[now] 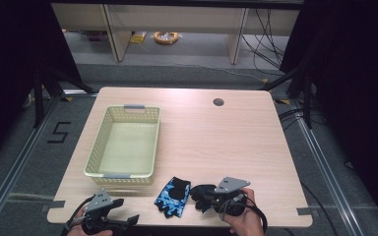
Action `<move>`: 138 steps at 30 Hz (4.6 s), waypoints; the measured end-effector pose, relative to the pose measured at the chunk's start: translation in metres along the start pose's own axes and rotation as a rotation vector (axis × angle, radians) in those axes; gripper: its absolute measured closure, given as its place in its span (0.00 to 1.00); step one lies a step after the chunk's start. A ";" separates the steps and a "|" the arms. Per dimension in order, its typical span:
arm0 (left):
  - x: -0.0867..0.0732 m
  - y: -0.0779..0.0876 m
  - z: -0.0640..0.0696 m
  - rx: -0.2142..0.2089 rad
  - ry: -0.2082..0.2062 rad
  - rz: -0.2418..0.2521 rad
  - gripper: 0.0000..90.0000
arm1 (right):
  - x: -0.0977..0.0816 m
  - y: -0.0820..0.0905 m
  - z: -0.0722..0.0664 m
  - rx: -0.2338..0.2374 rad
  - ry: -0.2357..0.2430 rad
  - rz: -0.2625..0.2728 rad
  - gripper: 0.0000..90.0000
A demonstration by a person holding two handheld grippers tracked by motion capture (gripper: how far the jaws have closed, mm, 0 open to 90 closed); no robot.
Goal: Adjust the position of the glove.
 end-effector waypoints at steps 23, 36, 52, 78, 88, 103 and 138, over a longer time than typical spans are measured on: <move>0.001 -0.005 0.003 -0.002 -0.003 -0.001 0.18 | 0.025 -0.006 -0.005 -0.001 0.013 0.034 0.50; 0.007 -0.024 0.014 -0.012 -0.064 -0.007 0.31 | 0.065 -0.056 -0.012 0.056 0.073 -0.031 0.58; 0.025 -0.064 0.017 -0.016 -0.164 -0.102 0.50 | 0.072 -0.092 -0.021 0.103 0.126 -0.150 0.65; 0.048 -0.055 0.039 -0.021 -0.300 -0.024 0.93 | 0.073 -0.041 -0.005 0.238 -0.087 -0.006 0.95; 0.064 -0.075 0.064 -0.087 -0.350 -0.035 0.99 | 0.049 0.003 0.011 0.265 -0.180 0.101 0.96; 0.064 -0.067 0.058 -0.077 -0.335 -0.005 0.83 | 0.038 0.042 0.013 0.354 -0.265 0.146 0.96; 0.053 -0.083 0.054 -0.103 -0.230 -0.081 0.49 | -0.013 -0.003 0.060 0.292 -0.225 -0.106 0.85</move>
Point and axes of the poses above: each handheld gripper's, and its own axes: y roughly backward along the jaws, x roughly out of its top, z roughly to its right, the point moved 1 cm from there along -y, roughly forward along the jaws, and after that the axes turned 8 degrees about -x, right-handed, at the moved point
